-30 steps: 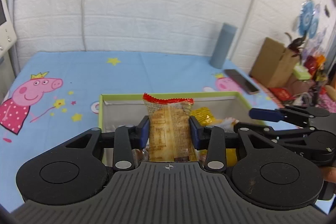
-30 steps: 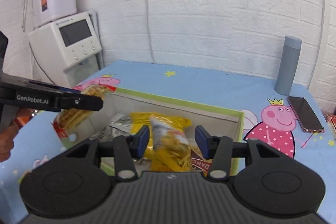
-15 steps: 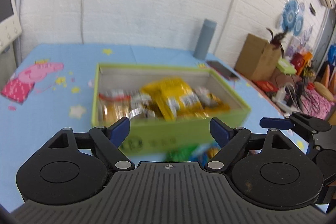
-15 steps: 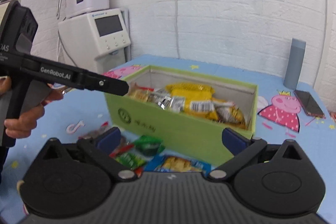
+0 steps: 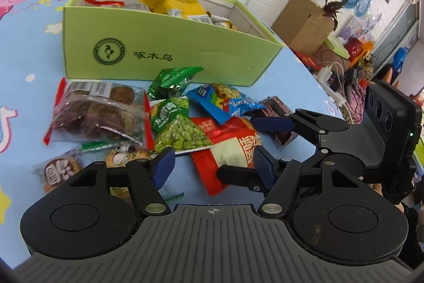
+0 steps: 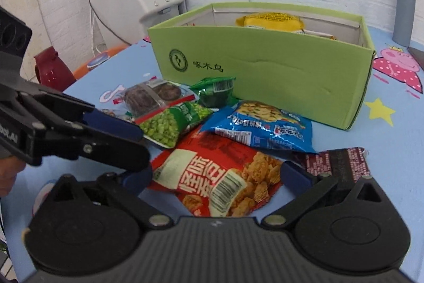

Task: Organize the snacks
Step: 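Move the left gripper to the red snack bag and grasp it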

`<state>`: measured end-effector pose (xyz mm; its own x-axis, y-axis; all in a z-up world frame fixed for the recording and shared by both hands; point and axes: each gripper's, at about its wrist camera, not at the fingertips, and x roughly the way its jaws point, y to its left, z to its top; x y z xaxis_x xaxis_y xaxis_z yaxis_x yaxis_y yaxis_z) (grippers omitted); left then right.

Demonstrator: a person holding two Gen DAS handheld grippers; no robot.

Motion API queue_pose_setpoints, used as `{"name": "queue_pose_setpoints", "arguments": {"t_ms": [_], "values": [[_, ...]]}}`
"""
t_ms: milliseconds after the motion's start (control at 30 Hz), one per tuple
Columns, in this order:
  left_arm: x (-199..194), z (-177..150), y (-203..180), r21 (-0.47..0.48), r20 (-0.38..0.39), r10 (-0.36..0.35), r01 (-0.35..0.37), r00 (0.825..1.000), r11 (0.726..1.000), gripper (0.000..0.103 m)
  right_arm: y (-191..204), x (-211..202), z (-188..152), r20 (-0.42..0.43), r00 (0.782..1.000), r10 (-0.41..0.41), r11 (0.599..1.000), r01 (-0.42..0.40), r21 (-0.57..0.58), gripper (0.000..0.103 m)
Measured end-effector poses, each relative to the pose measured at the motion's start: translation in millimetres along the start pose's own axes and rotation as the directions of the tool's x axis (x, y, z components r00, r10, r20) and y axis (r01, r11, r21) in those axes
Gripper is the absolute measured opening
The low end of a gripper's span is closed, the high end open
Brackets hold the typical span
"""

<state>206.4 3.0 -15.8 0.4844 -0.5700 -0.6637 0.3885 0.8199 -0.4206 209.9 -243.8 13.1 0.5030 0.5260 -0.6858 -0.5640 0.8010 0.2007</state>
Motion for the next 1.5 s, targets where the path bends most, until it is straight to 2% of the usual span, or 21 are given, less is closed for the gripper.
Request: {"name": "queue_pose_setpoints", "arguments": {"t_ms": [33, 100, 133, 267, 367, 567, 733, 867, 933, 1000, 1167, 1200, 1333, 1500], "values": [[2.3, 0.7, 0.2, 0.004, -0.005, -0.002, 0.002, 1.000, 1.000, 0.051, -1.0, 1.1, 1.7, -0.005, 1.000, 0.005, 1.000, -0.005, -0.007, 0.102], [4.5, -0.1, -2.9, 0.018, -0.012, -0.025, 0.026, 1.000, 1.000, 0.032, 0.1, -0.9, 1.6, -0.009, 1.000, 0.013, 1.000, -0.013, -0.002, 0.102], [5.4, -3.1, -4.8, 0.026, -0.025, -0.039, 0.040, 0.999, 0.999, 0.029, 2.4, -4.3, -1.1, -0.009, 1.000, 0.024, 1.000, -0.024, 0.005, 0.102], [5.0, -17.5, -15.5, 0.076, -0.031, 0.019, -0.016, 0.999, 0.997, 0.031, 19.9, -19.8, -17.0, -0.020, 0.999, 0.026, 0.999, -0.026, -0.020, 0.102], [-0.8, -31.2, -23.3, 0.088, -0.032, 0.030, -0.027, 0.999, 0.996, 0.034, 31.6, -34.0, -31.9, -0.006, 0.999, 0.047, 0.999, -0.047, 0.016, 0.102], [-21.0, -64.5, -42.1, 0.147, -0.006, 0.072, -0.071, 0.997, 0.987, 0.047, 67.0, -62.8, -68.0, 0.028, 0.997, 0.066, 0.994, -0.069, 0.082, 0.102], [-39.3, -91.8, -45.5, 0.151, 0.006, 0.051, -0.052, 0.999, 0.987, 0.049, 92.3, -81.7, -92.9, 0.027, 0.996, 0.091, 0.993, -0.092, 0.068, 0.102], [-53.5, -107.2, -50.8, 0.156, 0.007, 0.031, -0.032, 0.999, 0.987, 0.049, 86.7, -100.1, -102.5, 0.075, 0.995, 0.059, 0.985, -0.070, 0.155, 0.102], [-62.0, -109.1, -53.6, 0.162, 0.023, 0.022, -0.025, 0.999, 0.986, 0.051, 88.0, -108.5, -108.1, 0.095, 0.994, 0.054, 0.981, -0.071, 0.180, 0.102], [-66.7, -106.4, -53.7, 0.159, 0.049, 0.029, -0.036, 0.998, 0.987, 0.058, 91.5, -113.6, -112.8, 0.107, 0.994, 0.037, 0.979, -0.057, 0.198, 0.102], [-49.0, -93.6, -45.1, 0.118, 0.000, 0.007, -0.007, 1.000, 0.993, 0.058, 100.1, -112.2, -115.1, 0.110, 0.994, -0.024, 0.981, 0.002, 0.195, 0.102], [-42.3, -91.1, -43.5, 0.116, -0.016, -0.009, 0.011, 1.000, 0.993, 0.057, 101.5, -109.5, -114.5, 0.114, 0.993, -0.029, 0.981, 0.006, 0.195, 0.102], [-27.2, -89.3, -40.7, 0.106, -0.052, -0.003, 0.008, 0.999, 0.994, 0.056, 109.5, -92.6, -111.3, 0.111, 0.993, -0.036, 0.982, 0.014, 0.189, 0.102], [-32.0, -95.1, -37.6, 0.095, -0.043, 0.004, 0.000, 0.999, 0.995, 0.044, 114.6, -77.8, -102.8, 0.087, 0.993, -0.083, 0.990, 0.072, 0.124, 0.102]]}}
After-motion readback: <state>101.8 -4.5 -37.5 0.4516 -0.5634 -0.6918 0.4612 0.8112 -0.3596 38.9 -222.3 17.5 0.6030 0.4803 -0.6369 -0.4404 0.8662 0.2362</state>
